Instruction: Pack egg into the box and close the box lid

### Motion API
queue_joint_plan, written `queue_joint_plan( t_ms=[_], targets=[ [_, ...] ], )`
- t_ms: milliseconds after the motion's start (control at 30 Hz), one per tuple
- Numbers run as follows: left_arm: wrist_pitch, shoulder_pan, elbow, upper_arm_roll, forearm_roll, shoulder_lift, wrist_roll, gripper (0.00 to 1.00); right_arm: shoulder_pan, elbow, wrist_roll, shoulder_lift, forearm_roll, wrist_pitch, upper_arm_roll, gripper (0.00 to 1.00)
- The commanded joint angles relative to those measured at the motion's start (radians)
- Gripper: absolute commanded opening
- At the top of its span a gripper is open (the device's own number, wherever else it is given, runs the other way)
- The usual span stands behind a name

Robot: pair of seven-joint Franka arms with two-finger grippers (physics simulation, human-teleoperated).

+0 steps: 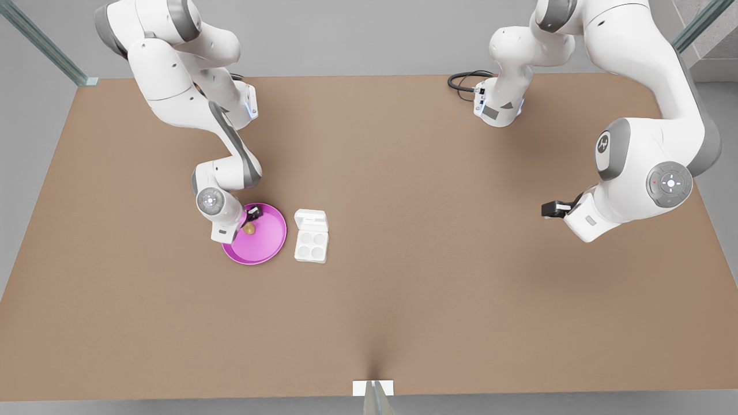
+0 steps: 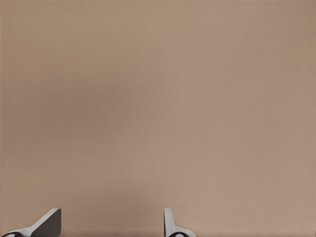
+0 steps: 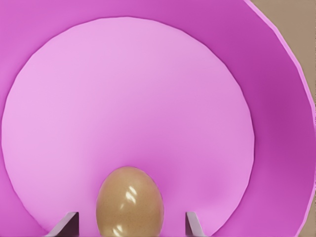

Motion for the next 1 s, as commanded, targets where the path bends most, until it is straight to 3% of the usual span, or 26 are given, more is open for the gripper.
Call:
queue_joint_plan(
  t_ms=[0, 467, 967],
  targets=[
    [0.001, 0.000, 0.000, 0.000, 0.000, -0.001, 0.001, 1.00, -0.001, 0.002, -0.049, 0.001, 0.000, 0.004, 0.000, 0.66],
    [0.004, 0.000, -0.004, 0.000, 0.000, -0.001, 0.001, 1.00, 0.001, 0.022, -0.048, 0.013, 0.002, 0.004, 0.000, 0.57],
    [0.004, 0.002, -0.004, 0.000, 0.000, 0.000, 0.001, 1.00, 0.007, 0.037, -0.045, 0.030, 0.008, 0.004, 0.000, 0.55]
  ],
)
